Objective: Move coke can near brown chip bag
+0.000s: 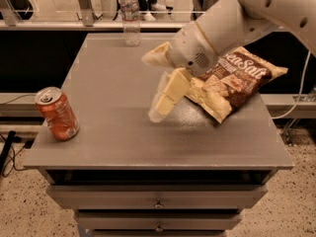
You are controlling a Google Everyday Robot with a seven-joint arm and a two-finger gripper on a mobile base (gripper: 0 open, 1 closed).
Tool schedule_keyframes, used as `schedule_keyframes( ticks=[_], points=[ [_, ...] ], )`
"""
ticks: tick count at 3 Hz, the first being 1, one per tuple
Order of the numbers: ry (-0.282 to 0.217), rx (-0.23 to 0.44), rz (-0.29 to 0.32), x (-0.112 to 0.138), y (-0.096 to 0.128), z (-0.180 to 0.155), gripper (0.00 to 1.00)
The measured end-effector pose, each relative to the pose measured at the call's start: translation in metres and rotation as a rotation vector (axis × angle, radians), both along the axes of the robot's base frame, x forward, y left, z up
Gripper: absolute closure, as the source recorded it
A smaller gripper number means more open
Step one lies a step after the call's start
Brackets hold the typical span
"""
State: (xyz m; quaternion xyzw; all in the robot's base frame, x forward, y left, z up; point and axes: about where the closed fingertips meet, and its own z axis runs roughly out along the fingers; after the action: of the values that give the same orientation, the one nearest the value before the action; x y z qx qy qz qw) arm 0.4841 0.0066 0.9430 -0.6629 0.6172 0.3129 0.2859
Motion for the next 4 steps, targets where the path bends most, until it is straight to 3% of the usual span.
schedule_keyframes(
  ticks=[2, 3, 4],
  points=[
    [-0.079, 0.146, 0.076, 0.047, 0.101, -0.017, 0.0],
    [-0.035, 0.208, 0.115, 0.049, 0.137, -0.04, 0.0],
    [0.001, 0.229, 0.126, 0.041, 0.149, -0.057, 0.0]
  ],
)
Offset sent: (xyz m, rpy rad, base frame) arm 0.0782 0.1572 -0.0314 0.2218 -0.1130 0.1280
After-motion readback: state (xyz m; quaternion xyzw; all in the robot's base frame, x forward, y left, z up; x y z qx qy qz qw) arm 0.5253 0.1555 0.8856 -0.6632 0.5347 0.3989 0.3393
